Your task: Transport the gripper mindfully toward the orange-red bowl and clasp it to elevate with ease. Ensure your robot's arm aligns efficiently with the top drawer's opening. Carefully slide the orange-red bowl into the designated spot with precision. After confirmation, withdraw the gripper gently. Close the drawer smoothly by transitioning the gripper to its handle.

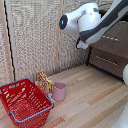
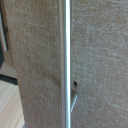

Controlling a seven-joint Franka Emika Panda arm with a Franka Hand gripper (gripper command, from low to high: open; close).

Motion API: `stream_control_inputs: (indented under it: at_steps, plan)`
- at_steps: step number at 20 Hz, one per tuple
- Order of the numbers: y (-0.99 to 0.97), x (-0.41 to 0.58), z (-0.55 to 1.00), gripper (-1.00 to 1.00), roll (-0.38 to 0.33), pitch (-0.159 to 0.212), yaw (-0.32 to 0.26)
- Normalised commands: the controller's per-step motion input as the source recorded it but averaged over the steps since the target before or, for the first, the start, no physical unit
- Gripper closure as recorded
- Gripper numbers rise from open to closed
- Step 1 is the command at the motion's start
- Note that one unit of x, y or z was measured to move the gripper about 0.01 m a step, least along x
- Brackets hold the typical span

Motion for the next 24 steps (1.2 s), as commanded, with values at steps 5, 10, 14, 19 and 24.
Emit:
stream_control_inputs:
  at_steps: [5, 10, 14, 19, 24]
  plan:
    - [-0.53, -0.385, 0.07, -1.00, -0.092, -0.056, 0.027]
    - [-0.62, -0.161, 0.09, -1.00, -0.005, -0.050, 0.011]
    - [-0.26, 0.000, -0.01, 1.00, 0.000, -0.048, 0.025]
    - [0.00, 0.000, 0.00, 1.00, 0.006, -0.005, -0.040]
    - [-0.01, -0.027, 0.00, 1.00, 0.020, -0.029, -0.072]
